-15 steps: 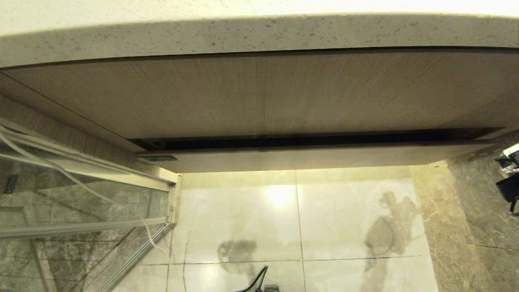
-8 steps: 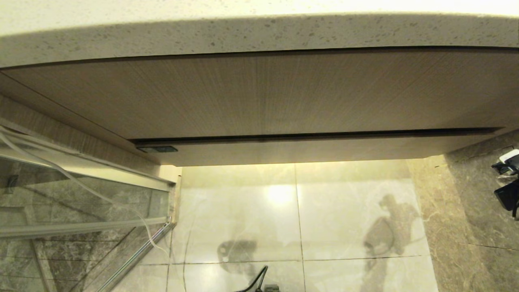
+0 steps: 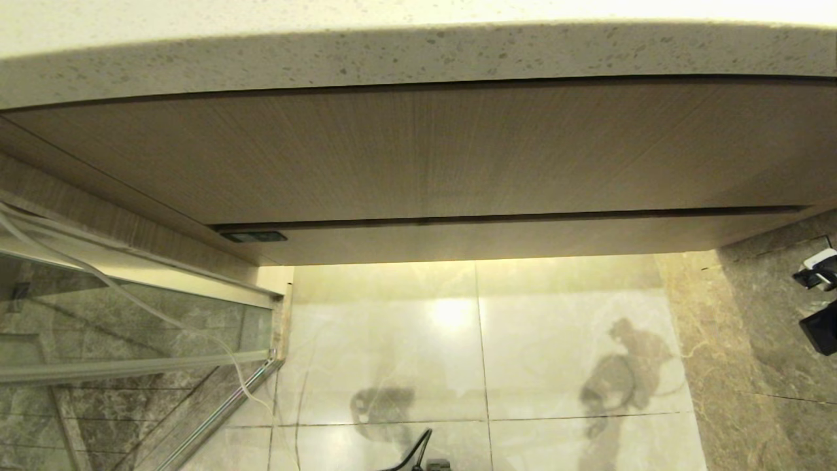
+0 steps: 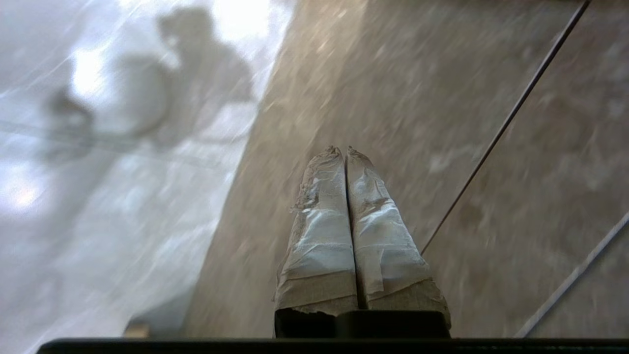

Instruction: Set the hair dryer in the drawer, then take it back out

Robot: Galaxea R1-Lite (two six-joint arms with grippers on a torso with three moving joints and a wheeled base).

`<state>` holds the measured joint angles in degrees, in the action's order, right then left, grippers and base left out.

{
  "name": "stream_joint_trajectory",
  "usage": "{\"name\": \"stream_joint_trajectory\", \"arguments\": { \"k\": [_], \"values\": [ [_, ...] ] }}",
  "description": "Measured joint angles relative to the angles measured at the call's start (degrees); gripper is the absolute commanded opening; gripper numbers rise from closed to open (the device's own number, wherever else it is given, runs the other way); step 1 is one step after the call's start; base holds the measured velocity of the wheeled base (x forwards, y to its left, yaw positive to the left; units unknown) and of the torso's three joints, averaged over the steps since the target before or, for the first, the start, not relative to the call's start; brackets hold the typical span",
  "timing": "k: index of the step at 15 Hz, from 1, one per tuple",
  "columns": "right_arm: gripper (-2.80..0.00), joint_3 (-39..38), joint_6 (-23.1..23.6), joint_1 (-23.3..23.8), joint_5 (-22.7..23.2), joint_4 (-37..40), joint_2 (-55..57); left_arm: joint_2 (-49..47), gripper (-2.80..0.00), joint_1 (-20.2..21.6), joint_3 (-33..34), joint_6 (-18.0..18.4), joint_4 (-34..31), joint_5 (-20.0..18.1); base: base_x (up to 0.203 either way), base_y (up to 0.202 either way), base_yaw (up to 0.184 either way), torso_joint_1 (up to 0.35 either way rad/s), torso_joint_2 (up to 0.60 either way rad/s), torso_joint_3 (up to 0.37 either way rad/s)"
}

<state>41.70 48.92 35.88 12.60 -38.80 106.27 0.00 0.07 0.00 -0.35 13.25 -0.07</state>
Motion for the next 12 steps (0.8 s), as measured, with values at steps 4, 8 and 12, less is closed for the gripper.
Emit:
{"name": "stream_joint_trajectory", "arguments": {
  "k": [4,8,12],
  "values": [
    [-2.80,-4.59,-0.66,-1.71,-1.32,12.93,-13.21,0.00,-2.80,0.00,0.00,-0.02,0.06,-0.03,0.000,0.000,0.000,0.000,0.00,0.000],
    [-2.80,-8.05,-3.76,-4.99,-1.11,30.91,-33.08,0.00,-2.80,0.00,0.00,0.00,0.05,0.00,0.000,0.000,0.000,0.000,0.00,0.000],
    [-2.80,-6.83,-9.78,-13.95,-0.57,58.42,-56.58,0.00,-2.80,0.00,0.00,0.00,0.03,-0.02,0.000,0.000,0.000,0.000,0.00,0.000]
  ]
}}
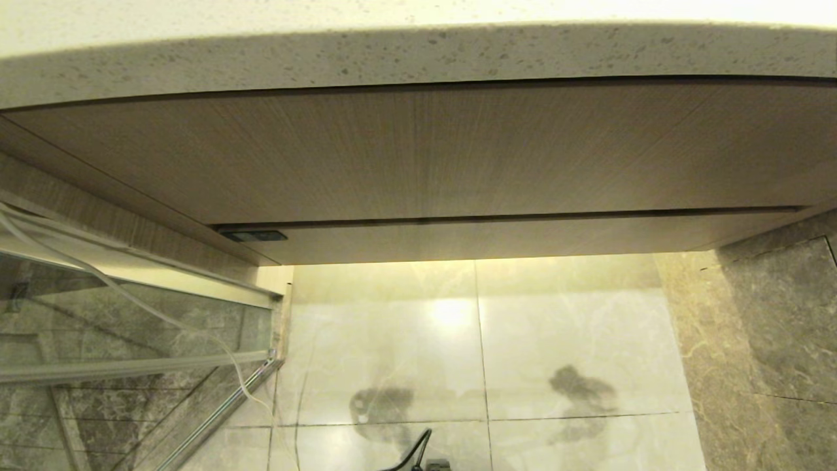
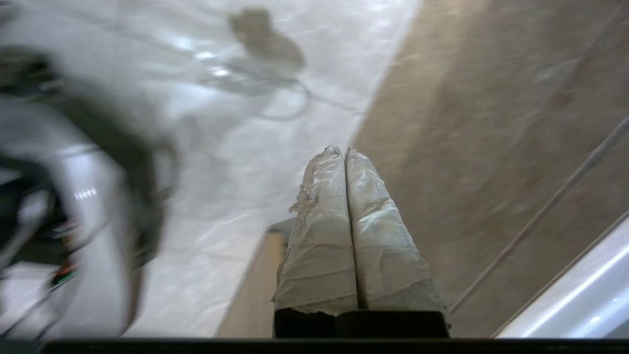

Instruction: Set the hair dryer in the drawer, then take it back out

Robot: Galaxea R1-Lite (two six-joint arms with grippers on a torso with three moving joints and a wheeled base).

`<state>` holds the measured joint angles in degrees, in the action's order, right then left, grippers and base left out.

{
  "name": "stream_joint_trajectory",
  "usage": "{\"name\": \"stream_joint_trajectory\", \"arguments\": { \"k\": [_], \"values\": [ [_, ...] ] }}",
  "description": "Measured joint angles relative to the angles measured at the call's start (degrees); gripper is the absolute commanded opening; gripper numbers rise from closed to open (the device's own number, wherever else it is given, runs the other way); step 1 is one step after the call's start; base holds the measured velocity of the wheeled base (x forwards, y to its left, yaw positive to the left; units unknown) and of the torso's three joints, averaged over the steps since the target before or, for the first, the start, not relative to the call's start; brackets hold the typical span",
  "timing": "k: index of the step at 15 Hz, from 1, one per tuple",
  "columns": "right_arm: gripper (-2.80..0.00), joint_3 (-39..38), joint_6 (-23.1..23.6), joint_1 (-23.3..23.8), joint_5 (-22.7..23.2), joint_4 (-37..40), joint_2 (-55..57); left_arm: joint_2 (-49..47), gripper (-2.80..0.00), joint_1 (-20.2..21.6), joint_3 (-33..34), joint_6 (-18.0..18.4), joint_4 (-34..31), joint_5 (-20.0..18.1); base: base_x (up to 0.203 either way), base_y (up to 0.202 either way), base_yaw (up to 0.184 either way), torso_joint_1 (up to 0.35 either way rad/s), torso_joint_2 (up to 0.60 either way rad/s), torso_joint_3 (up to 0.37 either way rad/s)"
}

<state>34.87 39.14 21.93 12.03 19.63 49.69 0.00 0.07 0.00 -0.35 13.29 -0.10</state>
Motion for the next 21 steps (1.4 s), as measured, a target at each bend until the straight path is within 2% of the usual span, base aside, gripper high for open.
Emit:
{"name": "stream_joint_trajectory", "arguments": {
  "k": [2,3,6,7,10,14,15,18,21],
  "values": [
    [-2.80,-1.41,-2.91,-6.40,-0.10,9.91,-10.68,0.00,-2.80,0.00,0.00,0.00,-0.01,0.00,0.000,0.000,0.000,0.000,0.00,0.000],
    [-2.80,-2.69,-4.98,-9.96,-0.86,12.11,-14.97,0.00,-2.80,0.00,0.00,0.00,0.01,0.00,0.000,0.000,0.000,0.000,0.00,0.000],
    [-2.80,-8.52,-12.65,-18.07,-6.99,6.02,-24.37,0.00,-2.80,0.00,0.00,-0.02,0.01,0.02,0.000,0.000,0.000,0.000,0.00,0.000],
    [-2.80,-10.84,-15.31,-19.24,-9.30,3.47,-26.79,0.00,-2.80,0.00,0.00,-0.02,-0.01,0.00,0.000,0.000,0.000,0.000,0.00,0.000],
    [-2.80,-19.38,-23.13,-21.20,-12.43,-5.52,-34.02,0.00,-2.80,0.00,0.00,-0.05,-0.01,0.00,0.000,0.000,0.000,0.000,0.00,0.000],
    [-2.80,-30.85,-26.51,-21.64,-12.16,-20.21,-41.09,0.00,-2.80,0.00,0.00,0.02,-0.01,0.00,0.000,0.000,0.000,0.000,0.00,0.000],
    [-2.80,-32.55,-27.63,-21.66,-11.57,-21.90,-42.98,0.00,-2.80,0.00,0.00,0.00,0.03,0.00,0.000,0.000,0.000,0.000,0.00,0.000],
    [-2.80,-34.01,-28.54,-21.82,-10.65,-19.95,-47.20,0.00,-2.80,0.00,0.00,0.02,0.03,0.00,0.000,0.000,0.000,0.000,0.00,0.000],
    [-2.80,-34.60,-29.16,-21.83,-10.74,-23.50,-49.17,0.00,-2.80,0.00,0.00,-0.02,0.03,0.00,0.000,0.000,0.000,0.000,0.00,0.000]
  ]
}}
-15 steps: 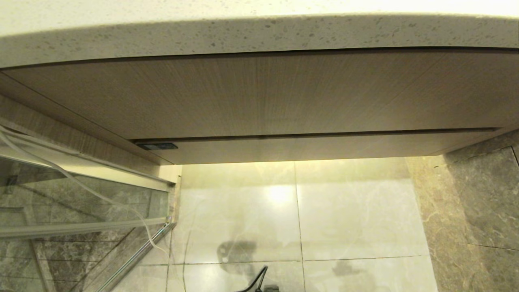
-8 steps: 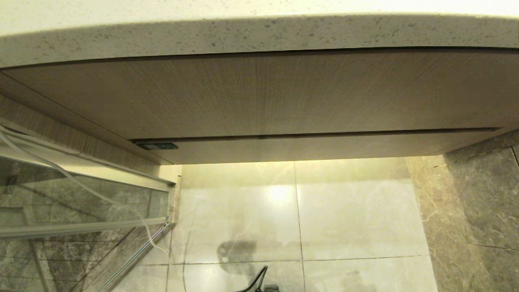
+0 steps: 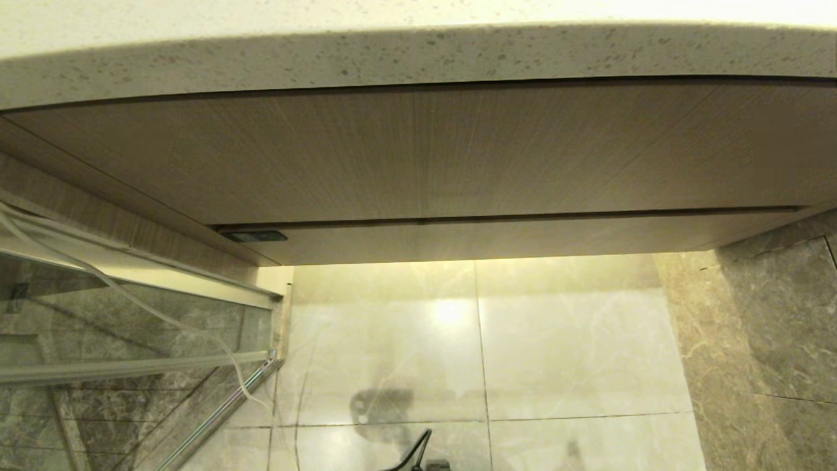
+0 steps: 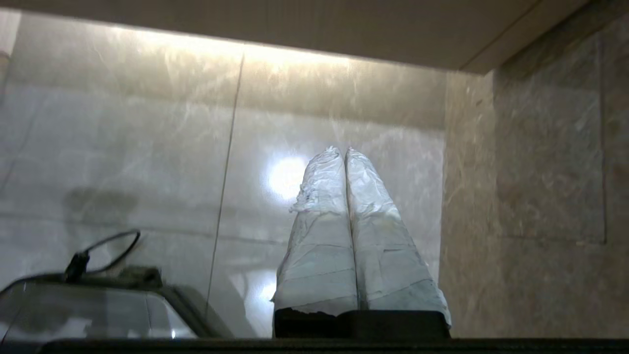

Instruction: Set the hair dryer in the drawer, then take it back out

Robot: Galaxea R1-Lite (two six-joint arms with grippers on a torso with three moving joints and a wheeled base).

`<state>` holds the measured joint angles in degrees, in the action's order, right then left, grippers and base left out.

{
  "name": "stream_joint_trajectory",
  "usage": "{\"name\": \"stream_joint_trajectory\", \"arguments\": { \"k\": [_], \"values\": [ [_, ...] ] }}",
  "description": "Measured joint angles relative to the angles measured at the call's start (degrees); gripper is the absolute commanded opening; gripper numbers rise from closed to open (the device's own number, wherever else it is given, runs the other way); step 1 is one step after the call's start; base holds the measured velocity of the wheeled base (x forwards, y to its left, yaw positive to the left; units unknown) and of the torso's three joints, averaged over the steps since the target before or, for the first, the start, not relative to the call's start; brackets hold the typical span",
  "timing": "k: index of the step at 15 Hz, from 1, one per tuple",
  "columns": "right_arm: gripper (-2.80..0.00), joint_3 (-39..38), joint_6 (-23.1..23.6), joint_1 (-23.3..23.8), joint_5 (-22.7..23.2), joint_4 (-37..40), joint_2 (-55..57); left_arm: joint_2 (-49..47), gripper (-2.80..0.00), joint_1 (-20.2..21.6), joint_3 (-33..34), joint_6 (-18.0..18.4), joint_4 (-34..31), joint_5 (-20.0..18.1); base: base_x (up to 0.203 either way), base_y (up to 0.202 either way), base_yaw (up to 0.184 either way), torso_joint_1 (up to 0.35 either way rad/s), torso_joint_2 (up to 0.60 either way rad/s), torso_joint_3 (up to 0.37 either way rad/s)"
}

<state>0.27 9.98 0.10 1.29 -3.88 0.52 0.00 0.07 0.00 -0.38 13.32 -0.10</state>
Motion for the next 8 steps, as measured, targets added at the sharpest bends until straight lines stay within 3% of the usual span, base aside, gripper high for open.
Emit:
{"name": "stream_joint_trajectory", "arguments": {
  "k": [3,8],
  "values": [
    [-2.80,1.10,-1.39,0.00,0.14,5.47,-0.57,0.00,-2.80,0.00,0.00,0.02,0.01,0.02,0.000,0.000,0.000,0.000,0.00,0.000],
    [-2.80,0.25,-4.17,0.01,-0.11,1.54,-0.73,0.00,-2.80,0.00,0.00,-0.02,-0.01,0.02,0.000,0.000,0.000,0.000,0.00,0.000]
  ]
}}
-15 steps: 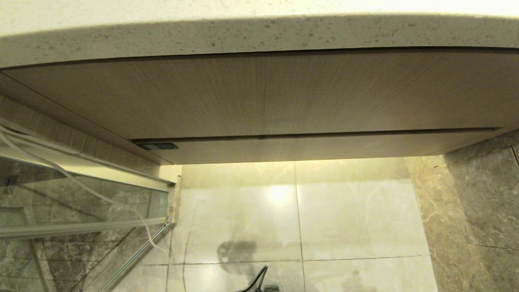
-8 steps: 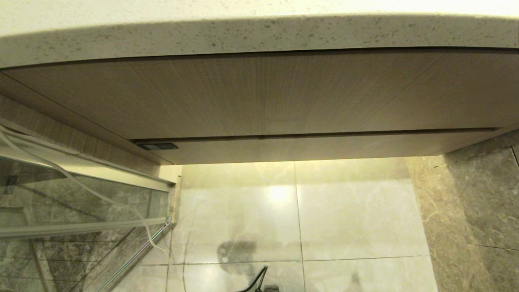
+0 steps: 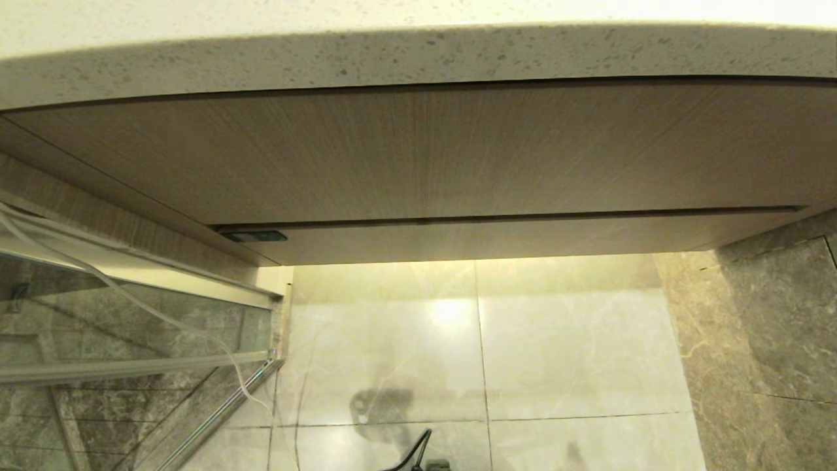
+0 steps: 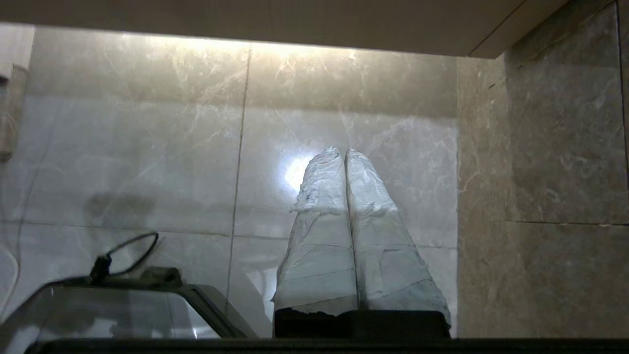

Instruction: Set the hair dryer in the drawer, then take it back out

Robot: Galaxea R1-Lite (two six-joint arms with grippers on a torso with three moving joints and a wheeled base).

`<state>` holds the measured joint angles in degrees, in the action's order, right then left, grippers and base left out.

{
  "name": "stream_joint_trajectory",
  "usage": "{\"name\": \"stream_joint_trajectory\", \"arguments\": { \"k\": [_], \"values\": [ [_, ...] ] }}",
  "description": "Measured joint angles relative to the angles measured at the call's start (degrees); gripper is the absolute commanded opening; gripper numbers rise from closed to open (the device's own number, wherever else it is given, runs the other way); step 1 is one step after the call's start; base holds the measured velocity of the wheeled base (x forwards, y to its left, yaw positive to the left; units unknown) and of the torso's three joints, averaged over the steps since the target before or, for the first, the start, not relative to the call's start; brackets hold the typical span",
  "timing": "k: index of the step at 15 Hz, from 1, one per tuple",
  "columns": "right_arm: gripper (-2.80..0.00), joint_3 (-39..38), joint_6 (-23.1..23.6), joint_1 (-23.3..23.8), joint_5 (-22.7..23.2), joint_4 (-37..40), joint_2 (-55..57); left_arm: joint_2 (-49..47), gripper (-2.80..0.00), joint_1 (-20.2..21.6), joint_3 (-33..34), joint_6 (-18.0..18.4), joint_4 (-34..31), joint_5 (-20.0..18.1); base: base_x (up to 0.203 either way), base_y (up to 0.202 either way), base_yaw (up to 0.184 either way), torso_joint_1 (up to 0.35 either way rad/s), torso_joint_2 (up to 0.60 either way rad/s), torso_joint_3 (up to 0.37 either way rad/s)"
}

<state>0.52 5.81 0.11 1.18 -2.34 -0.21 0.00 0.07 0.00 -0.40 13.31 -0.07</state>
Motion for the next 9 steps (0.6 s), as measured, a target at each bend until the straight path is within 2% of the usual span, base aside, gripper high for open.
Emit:
{"name": "stream_joint_trajectory", "arguments": {
  "k": [2,7,9],
  "values": [
    [-2.80,-0.33,-0.77,-0.01,0.08,-0.34,0.00,0.00,-2.80,0.00,0.00,0.05,0.00,-0.02,0.000,0.000,0.000,0.000,0.00,0.000],
    [-2.80,0.33,-1.95,-0.11,-0.24,4.72,0.02,0.00,-2.80,0.00,0.00,0.02,0.00,-0.01,0.000,0.000,0.000,0.000,0.00,0.000],
    [-2.80,-0.24,-2.85,-0.11,-0.39,2.62,0.02,0.00,-2.80,0.00,0.00,0.02,-0.01,0.00,0.000,0.000,0.000,0.000,0.00,0.000]
  ]
}}
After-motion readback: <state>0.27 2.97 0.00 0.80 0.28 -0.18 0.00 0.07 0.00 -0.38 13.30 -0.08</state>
